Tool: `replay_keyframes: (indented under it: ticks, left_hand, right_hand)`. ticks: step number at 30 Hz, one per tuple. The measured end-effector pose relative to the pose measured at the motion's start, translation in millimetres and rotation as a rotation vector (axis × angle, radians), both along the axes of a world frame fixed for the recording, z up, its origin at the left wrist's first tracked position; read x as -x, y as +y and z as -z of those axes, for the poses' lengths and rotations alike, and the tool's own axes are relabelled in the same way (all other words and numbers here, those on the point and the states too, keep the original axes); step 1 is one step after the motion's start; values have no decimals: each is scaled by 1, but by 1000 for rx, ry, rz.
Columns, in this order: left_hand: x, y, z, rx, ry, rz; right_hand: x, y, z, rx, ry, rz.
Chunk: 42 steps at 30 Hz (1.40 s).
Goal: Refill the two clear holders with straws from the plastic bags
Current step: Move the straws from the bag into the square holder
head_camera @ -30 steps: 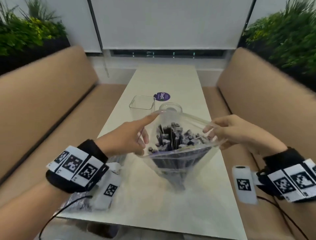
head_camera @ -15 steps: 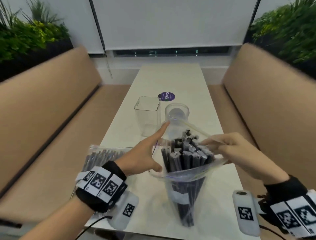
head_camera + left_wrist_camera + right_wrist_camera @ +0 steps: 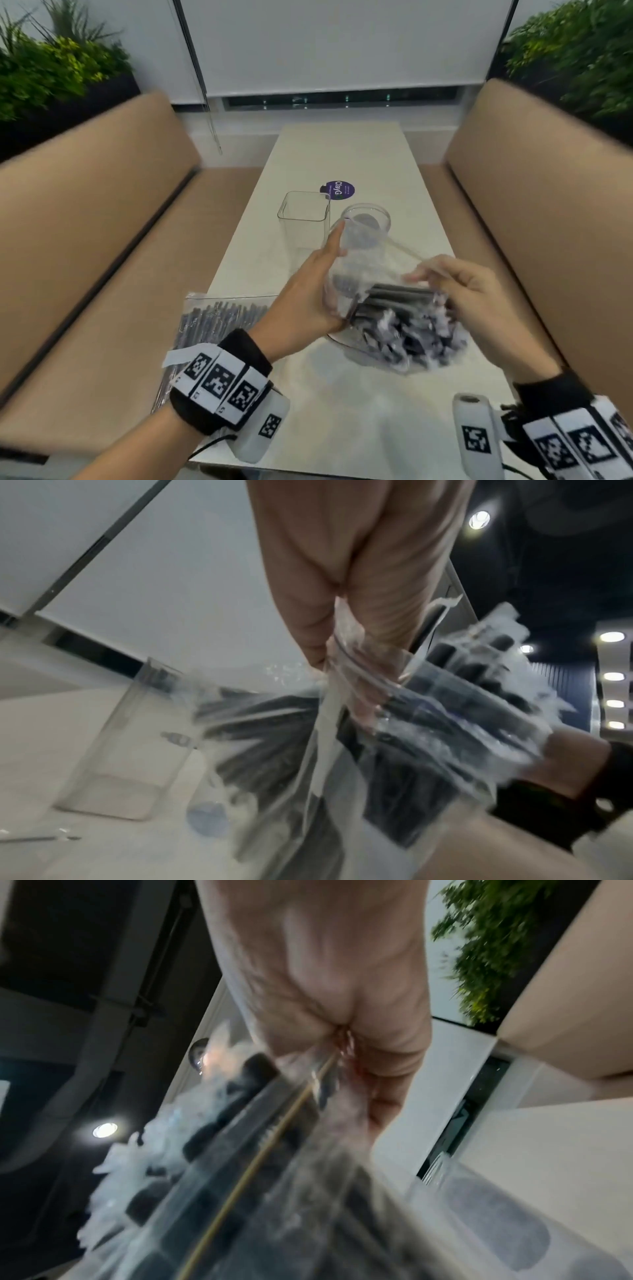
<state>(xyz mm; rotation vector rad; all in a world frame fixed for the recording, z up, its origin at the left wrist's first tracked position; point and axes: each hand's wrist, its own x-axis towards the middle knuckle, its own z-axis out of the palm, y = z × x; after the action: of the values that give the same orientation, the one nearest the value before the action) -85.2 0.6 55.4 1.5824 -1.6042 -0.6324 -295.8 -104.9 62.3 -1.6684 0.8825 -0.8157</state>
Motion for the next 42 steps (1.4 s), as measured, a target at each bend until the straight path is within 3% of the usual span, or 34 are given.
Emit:
replay_keyframes:
  ticks: [4,7,12,15,18,21,23,26,30,34,37,42]
  left_hand:
    - [-12,0,9,-62,-100,51]
    - [-17,-3,30,-180,-57,132]
    - [-8,-13,54,-289,-200,104]
    - [8,-23,61,-293,-93,92]
    - [7,-18,76,-267,317,-41]
    - [0,-14,91,-175,457,-163]
    - [-1,-17,93,-86,548,-222]
    - [10,-22,88,16,662,-260]
    - [24,-21,106,-66,668,-232]
    - [13,-5,117,-112,442,-251]
    - [-13,-1,108,-72,374,-295]
    - [-29,-19,91,-286,309,-68]
  right_hand:
    - [3,-14,14,-86,-112,103]
    - [-10,-22,45,-345,-95,105]
    - [-31,-29,73,-847,-152,44]
    - [-40,-34,97,-964,-163,17]
    - [-30,-42,86,-816,-134,34]
    - [-6,-29,48,-289,-19,80]
    - [3,-11,28,-66,-35,-70]
    - [-4,6,23,-51,0,-334]
    - [-30,3,61,77,94,-169]
    - [-24,-2,94,80,177,-140]
    - [-19,-6,95,74,194,-149]
    - [-35,-11,89,53,197,-249]
